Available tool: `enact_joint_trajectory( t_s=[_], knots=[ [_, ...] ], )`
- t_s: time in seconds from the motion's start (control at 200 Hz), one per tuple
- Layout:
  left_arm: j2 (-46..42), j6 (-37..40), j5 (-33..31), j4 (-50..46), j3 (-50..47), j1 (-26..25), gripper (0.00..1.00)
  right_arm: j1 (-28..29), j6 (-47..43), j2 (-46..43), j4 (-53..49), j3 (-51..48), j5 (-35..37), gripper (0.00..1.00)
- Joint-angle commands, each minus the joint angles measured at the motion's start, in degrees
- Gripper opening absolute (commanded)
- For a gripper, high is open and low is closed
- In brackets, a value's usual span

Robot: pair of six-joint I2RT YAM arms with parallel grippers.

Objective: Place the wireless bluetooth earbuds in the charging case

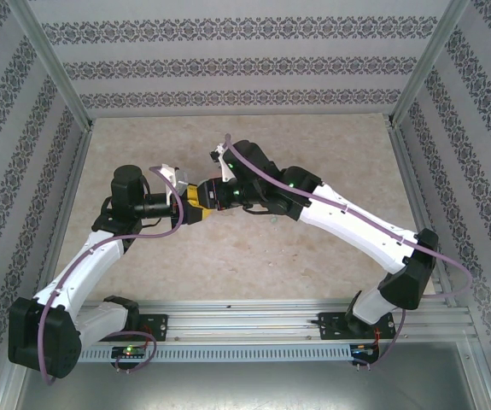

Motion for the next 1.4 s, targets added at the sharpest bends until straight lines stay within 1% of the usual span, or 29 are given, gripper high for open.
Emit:
enact_joint_trajectory(
  t_s=[0.0,0.285,0.52,0.654,0.814,0.909,0.969,1.084,1.159,1.269,1.354,1.394],
  knots=[
    [-1.7,1.2,2.0,1.7,2.1,-0.3,0.12,0.0,0.7,-2.5,-3.3,0.6,2.8,0.37],
    [-0.8,-0.4,2.0,3.3,1.5,-0.3,0.12,-0.1,1.9,-6.9,-4.0,0.3,2.5,0.38],
    [-0.2,-1.8,2.0,4.8,1.1,-0.3,0.12,-2.2,3.8,-10.7,-4.7,-2.9,2.1,0.38],
    [-0.2,-2.0,2.1,4.8,1.1,-0.3,0.12,-5.3,5.7,-13.5,-5.4,-6.8,2.1,0.38],
    [-0.2,-2.0,2.1,4.6,1.1,-0.3,0.12,-11.6,9.9,-15.1,-12.4,-11.7,3.3,0.38],
    [-0.3,-2.0,2.1,4.4,1.2,-0.3,0.12,-13.1,9.9,-15.5,-13.2,-14.3,4.0,0.37],
    [-0.3,-2.0,2.0,4.2,1.2,-0.3,0.12,-13.2,9.8,-15.8,-11.8,-16.0,3.7,0.37],
    [0.1,-2.0,2.0,4.2,1.1,-0.3,0.12,-13.3,9.6,-16.1,-5.8,-20.6,0.5,0.37],
    [0.5,-2.1,2.1,4.2,1.3,-0.3,0.12,-13.8,10.2,-15.5,-5.0,-22.7,-0.2,0.37],
    [0.6,-2.0,2.2,3.4,1.5,-0.3,0.12,-12.2,7.7,-15.8,-1.5,-22.2,-2.0,0.37],
    [0.7,-2.0,2.4,3.2,1.7,-0.3,0.12,-9.6,2.5,-16.0,1.3,-20.0,-3.1,0.37],
    [0.9,-2.1,2.8,3.2,1.9,-0.3,0.12,-8.2,0.4,-15.7,1.9,-18.5,-3.2,0.39]
  ],
)
